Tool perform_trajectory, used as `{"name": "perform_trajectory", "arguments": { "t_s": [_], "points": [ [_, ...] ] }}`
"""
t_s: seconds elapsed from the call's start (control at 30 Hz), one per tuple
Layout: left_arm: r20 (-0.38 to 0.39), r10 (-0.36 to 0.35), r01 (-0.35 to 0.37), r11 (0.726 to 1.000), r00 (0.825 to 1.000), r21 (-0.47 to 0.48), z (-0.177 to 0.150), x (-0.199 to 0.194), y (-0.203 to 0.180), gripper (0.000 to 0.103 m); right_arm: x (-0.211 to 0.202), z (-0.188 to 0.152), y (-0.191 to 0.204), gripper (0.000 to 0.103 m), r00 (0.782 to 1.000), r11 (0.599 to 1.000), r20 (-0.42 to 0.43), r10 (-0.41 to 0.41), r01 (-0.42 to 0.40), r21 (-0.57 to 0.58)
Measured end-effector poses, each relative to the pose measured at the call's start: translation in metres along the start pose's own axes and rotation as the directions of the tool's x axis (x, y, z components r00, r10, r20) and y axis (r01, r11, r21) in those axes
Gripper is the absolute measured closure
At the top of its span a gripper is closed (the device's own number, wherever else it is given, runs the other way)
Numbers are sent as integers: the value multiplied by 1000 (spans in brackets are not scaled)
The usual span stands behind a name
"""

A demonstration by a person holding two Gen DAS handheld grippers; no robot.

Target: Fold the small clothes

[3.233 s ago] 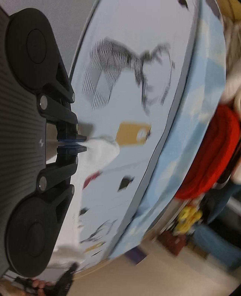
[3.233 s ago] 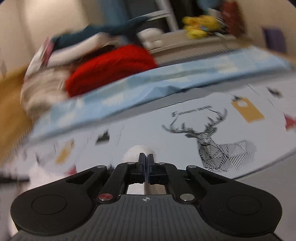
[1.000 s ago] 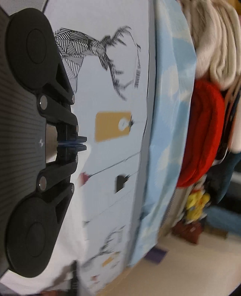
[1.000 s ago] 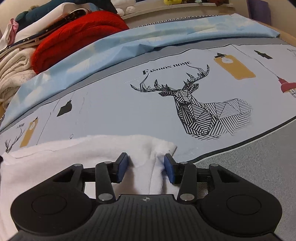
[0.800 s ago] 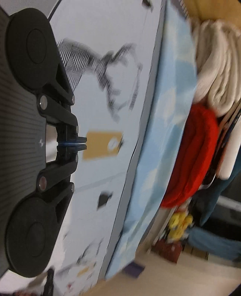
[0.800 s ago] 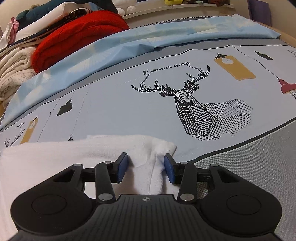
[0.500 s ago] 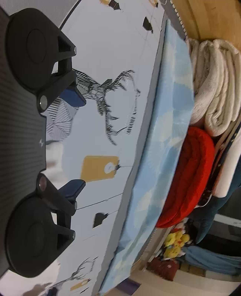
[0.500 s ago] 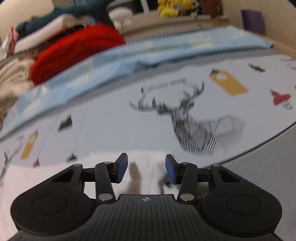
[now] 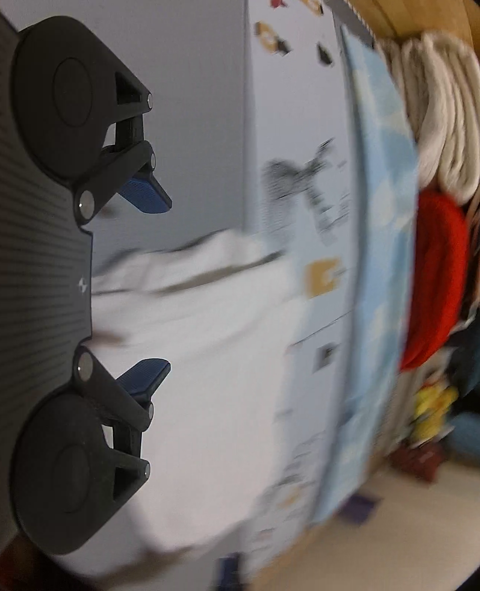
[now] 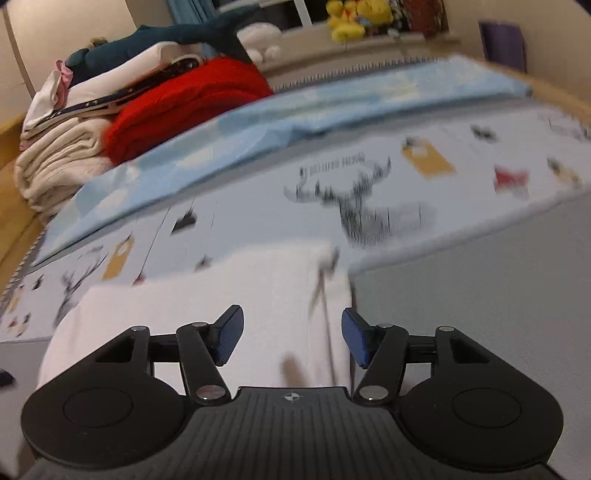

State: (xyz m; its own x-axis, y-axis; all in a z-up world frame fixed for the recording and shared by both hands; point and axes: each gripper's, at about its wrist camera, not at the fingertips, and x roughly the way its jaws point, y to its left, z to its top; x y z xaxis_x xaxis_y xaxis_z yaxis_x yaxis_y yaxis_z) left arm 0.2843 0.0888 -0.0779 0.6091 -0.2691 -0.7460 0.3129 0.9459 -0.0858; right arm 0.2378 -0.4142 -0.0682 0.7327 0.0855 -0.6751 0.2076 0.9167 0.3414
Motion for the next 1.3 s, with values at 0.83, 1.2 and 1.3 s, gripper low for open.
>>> {"name": "perform_trajectory", "arguments": {
  "t_s": [0.83,1.2,1.3],
  "points": [
    [2,-55,52,943,998,328,-53,21,-31,91,0,-75,-14,92,993,991,-118,-21,5,-132],
    [-69,-21,41,953,997,300,-68,6,6,94,8,-71,-27,85,989,992,-127,-76,62,-110],
    [-59,31,-18,977,998,210,-61,-5,16,37,6,-72,-18,45,982,974,-102,-157,138,-177]
  ]
}}
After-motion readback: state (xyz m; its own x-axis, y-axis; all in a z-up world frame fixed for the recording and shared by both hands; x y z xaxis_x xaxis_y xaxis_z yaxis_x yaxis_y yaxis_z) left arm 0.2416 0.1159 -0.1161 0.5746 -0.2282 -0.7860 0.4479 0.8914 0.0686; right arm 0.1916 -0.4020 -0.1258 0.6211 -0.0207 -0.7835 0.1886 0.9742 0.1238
